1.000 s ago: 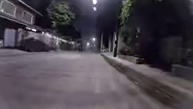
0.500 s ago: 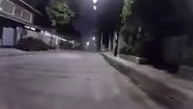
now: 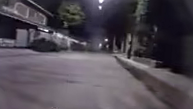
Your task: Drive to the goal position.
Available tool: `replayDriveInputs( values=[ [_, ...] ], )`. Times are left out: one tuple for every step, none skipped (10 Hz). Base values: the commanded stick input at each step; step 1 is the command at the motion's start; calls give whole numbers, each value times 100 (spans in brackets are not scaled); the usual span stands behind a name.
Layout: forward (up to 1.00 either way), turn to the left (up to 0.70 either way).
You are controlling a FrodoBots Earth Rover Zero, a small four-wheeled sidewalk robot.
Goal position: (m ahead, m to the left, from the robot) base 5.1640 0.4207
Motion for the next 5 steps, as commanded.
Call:
replayDriveInputs(
  values=[
    [50,0],
    [50,0],
    [50,-7],
    [50,-20],
    [50,-33]
  ],
)
